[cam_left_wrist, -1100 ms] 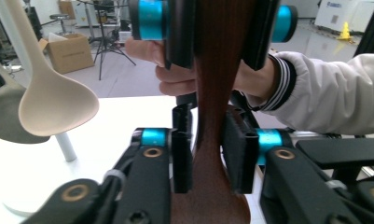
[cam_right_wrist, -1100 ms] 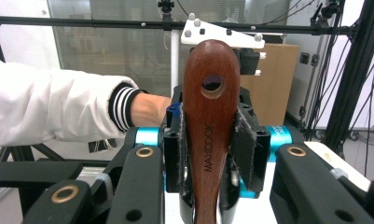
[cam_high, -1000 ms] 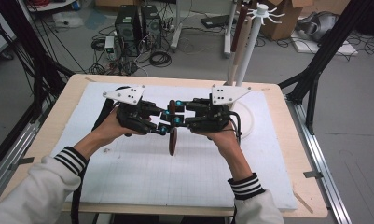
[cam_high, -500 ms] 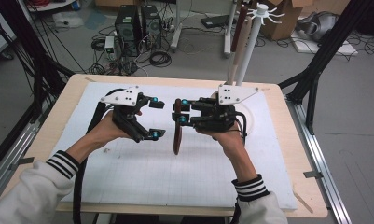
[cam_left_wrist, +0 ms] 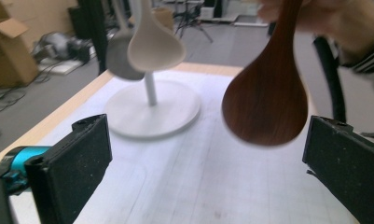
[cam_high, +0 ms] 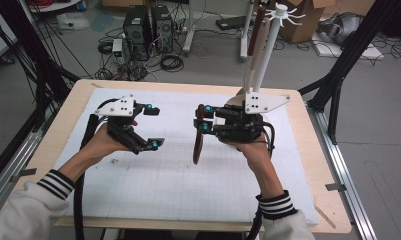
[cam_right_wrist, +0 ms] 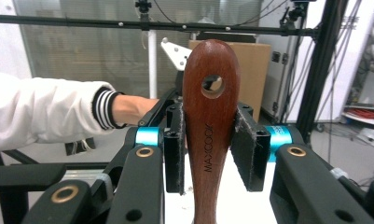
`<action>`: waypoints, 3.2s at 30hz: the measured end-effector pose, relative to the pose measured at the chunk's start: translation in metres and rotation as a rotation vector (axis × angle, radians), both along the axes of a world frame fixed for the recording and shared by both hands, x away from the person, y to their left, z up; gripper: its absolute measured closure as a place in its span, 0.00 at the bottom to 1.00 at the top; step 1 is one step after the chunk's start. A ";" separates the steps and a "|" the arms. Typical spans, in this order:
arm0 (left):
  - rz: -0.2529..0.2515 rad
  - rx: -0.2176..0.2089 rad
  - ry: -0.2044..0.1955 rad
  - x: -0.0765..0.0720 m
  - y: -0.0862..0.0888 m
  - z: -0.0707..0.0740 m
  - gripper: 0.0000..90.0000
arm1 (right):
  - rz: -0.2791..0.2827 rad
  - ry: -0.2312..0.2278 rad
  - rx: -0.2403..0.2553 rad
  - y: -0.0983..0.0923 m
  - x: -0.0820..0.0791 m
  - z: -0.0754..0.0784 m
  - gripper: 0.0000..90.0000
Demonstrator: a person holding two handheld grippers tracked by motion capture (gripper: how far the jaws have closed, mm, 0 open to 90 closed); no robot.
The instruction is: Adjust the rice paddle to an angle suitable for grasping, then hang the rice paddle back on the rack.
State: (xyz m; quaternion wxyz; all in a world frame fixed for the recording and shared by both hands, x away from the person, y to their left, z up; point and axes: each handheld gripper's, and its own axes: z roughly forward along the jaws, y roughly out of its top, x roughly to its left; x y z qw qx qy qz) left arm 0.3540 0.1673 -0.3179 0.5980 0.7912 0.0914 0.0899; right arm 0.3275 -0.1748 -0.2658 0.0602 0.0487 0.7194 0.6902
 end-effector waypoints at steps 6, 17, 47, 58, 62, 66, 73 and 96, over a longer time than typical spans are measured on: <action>0.091 0.004 -0.018 -0.010 0.031 -0.016 0.02 | -0.059 0.009 0.017 -0.014 -0.005 0.003 0.76; 0.210 -0.056 -0.026 -0.017 0.071 -0.034 0.02 | -0.149 0.007 0.027 -0.035 -0.011 0.008 0.76; 0.361 -0.174 -0.043 -0.030 0.105 -0.064 0.02 | -0.326 0.029 0.044 -0.080 -0.018 0.012 0.76; 0.371 -0.188 -0.056 -0.033 0.115 -0.066 0.02 | -0.364 0.027 0.045 -0.085 -0.020 0.018 0.76; 0.369 -0.206 -0.040 -0.033 0.120 -0.070 0.02 | -0.400 0.026 0.049 -0.090 -0.022 0.023 0.76; 0.373 -0.206 -0.032 -0.034 0.121 -0.075 0.02 | -0.440 0.028 0.058 -0.095 -0.025 0.029 0.76; 0.364 -0.197 -0.014 -0.034 0.118 -0.082 0.02 | -0.515 0.026 0.059 -0.100 -0.029 0.039 0.76; 0.370 -0.190 -0.012 -0.034 0.117 -0.083 0.02 | -0.865 0.054 0.039 -0.099 -0.020 0.085 0.76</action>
